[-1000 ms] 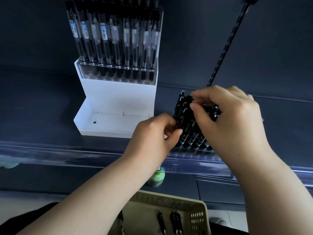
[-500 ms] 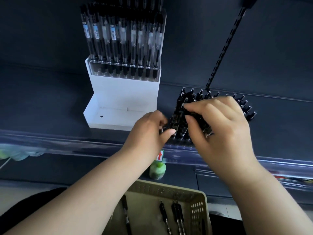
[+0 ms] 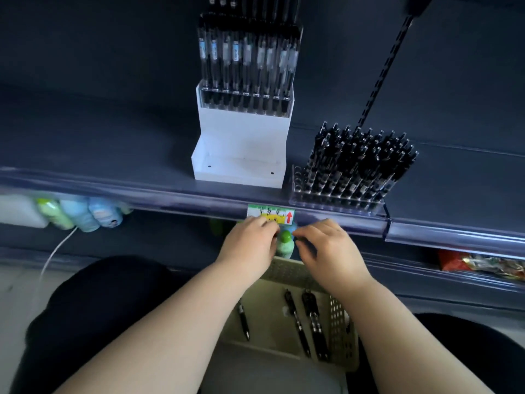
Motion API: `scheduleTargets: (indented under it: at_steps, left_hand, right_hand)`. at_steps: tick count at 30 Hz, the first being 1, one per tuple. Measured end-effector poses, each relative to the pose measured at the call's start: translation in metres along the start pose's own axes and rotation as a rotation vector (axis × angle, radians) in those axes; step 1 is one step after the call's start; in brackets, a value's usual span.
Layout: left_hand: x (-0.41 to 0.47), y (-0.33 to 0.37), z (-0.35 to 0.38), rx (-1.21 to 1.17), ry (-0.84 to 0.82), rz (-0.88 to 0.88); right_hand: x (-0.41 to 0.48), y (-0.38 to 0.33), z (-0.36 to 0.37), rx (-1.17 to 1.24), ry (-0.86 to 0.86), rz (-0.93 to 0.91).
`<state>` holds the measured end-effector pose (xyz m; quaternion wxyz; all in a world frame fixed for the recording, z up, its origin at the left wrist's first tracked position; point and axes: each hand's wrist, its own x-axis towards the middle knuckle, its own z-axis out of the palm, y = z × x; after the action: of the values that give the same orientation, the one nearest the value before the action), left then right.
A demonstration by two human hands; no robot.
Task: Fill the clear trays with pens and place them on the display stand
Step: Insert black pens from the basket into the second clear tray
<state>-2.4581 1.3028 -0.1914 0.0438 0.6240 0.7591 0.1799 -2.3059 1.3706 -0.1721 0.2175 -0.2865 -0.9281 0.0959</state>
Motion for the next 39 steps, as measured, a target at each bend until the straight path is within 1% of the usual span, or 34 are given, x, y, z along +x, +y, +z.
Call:
scheduleTargets:
  at_steps: [2, 4, 9, 12, 15, 17, 19, 20, 23, 27, 30, 32, 34, 37, 39]
  left_hand:
    - [-0.015, -0.001, 0.013, -0.051, -0.050, -0.117]
    - [-0.027, -0.002, 0.026, -0.050, -0.137, -0.205]
    - [-0.042, -0.013, 0.052, 0.099, -0.435, -0.399]
    - [-0.040, -0.021, 0.067, 0.134, -0.552, -0.483]
    - [-0.037, -0.027, 0.083, 0.126, -0.609, -0.543]
    - [-0.035, -0.030, 0.096, 0.029, -0.609, -0.657]
    - [-0.033, -0.034, 0.107, -0.159, -0.563, -0.826]
    - [-0.033, -0.036, 0.112, -0.211, -0.531, -0.871]
    - [-0.032, -0.040, 0.122, -0.276, -0.496, -0.919]
    - [-0.027, -0.046, 0.128, -0.290, -0.425, -1.059]
    - [-0.029, -0.048, 0.138, -0.325, -0.401, -1.045]
    - [-0.036, -0.047, 0.146, -0.356, -0.380, -1.006]
    - [-0.045, -0.047, 0.150, -0.379, -0.368, -1.011]
    - [-0.053, -0.047, 0.147, -0.387, -0.404, -1.025]
    - [-0.056, -0.045, 0.144, -0.352, -0.399, -0.971]
  right_hand:
    - [-0.012, -0.004, 0.016, 0.002, -0.156, 0.107]
    - [-0.022, -0.006, 0.032, -0.022, -0.295, 0.207]
    - [-0.041, -0.007, 0.068, -0.009, -0.552, 0.505]
    - [-0.050, 0.000, 0.090, -0.037, -0.637, 0.596]
    - [-0.051, 0.011, 0.108, -0.051, -0.674, 0.657]
    - [-0.049, 0.018, 0.118, -0.045, -0.694, 0.707]
    - [-0.048, 0.025, 0.128, -0.048, -0.711, 0.739]
    - [-0.047, 0.027, 0.133, -0.054, -0.716, 0.748]
    - [-0.048, 0.031, 0.150, -0.090, -0.748, 0.757]
    - [-0.048, 0.033, 0.169, -0.114, -0.798, 0.774]
    - [-0.046, 0.034, 0.177, -0.072, -0.788, 0.770]
    - [-0.045, 0.034, 0.178, -0.044, -0.795, 0.732]
    - [-0.045, 0.032, 0.179, -0.033, -0.827, 0.695]
    - [-0.047, 0.026, 0.178, -0.049, -0.880, 0.646]
    - [-0.048, 0.021, 0.177, -0.062, -0.892, 0.609]
